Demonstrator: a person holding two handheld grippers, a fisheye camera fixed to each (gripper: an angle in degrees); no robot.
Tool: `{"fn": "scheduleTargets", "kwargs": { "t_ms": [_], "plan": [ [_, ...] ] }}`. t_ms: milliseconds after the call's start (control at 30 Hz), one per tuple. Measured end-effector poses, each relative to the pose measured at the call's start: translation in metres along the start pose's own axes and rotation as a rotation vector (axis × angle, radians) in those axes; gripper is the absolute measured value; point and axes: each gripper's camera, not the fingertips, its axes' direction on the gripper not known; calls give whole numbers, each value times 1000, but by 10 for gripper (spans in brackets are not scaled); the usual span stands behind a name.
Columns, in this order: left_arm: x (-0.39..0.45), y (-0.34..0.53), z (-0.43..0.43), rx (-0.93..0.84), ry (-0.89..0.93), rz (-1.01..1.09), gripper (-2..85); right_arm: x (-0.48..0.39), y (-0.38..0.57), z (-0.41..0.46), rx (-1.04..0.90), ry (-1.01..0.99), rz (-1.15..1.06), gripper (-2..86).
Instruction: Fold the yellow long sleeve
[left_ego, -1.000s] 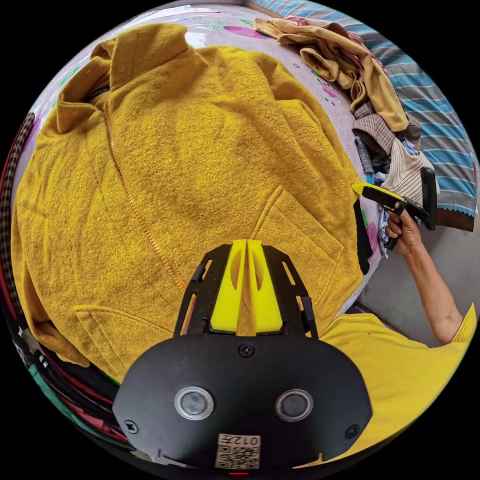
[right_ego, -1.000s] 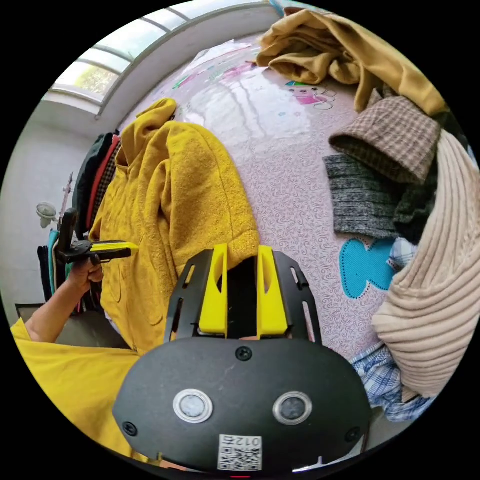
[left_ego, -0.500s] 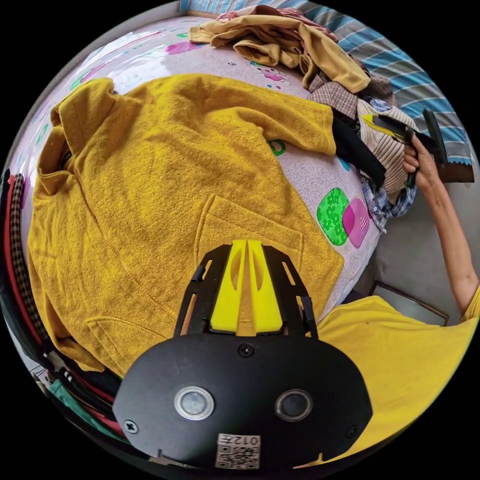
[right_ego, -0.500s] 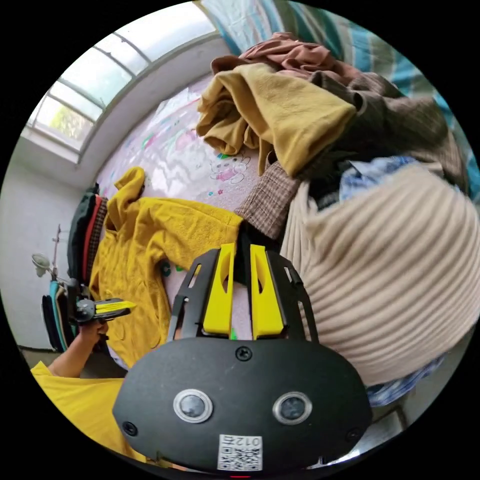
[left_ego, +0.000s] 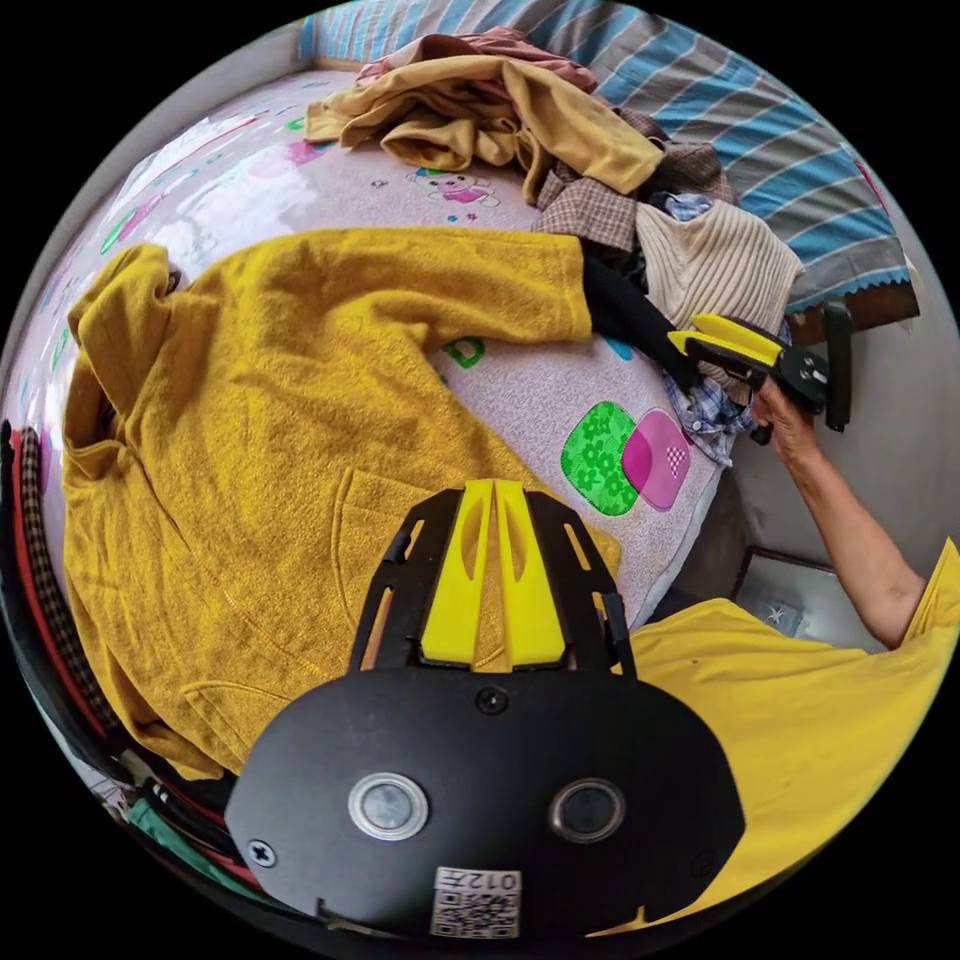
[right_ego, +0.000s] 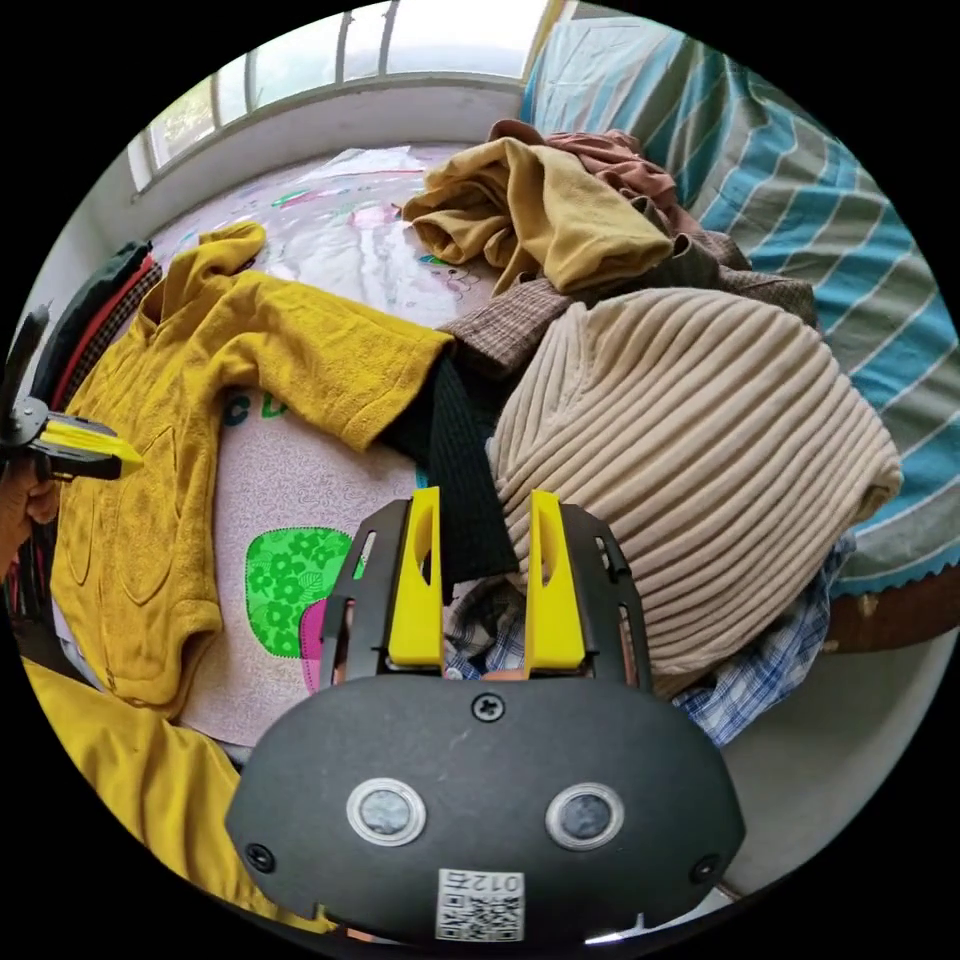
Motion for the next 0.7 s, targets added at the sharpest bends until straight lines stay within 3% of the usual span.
{"fn": "scheduleTargets", "kwargs": {
  "t_ms": [100, 167, 333, 467, 700],
  "plan": [
    [16, 2, -5, -3, 13, 19, 7, 8, -9, 19, -144, -84, -17, 109],
    [24, 5, -7, -2, 23, 15, 9, 15, -7, 19, -162, -120, 4, 51],
    [61, 13, -31, 58, 67, 60, 30, 42, -6, -31, -67, -395, 191, 16],
    [101, 12, -72, 163, 48, 183, 71, 48, -21, -84, 55, -531, 190, 9],
    [183, 10, -133, 282, -250, 352, 159, 51, -59, -129, 153, -859, 256, 7]
  ]
}}
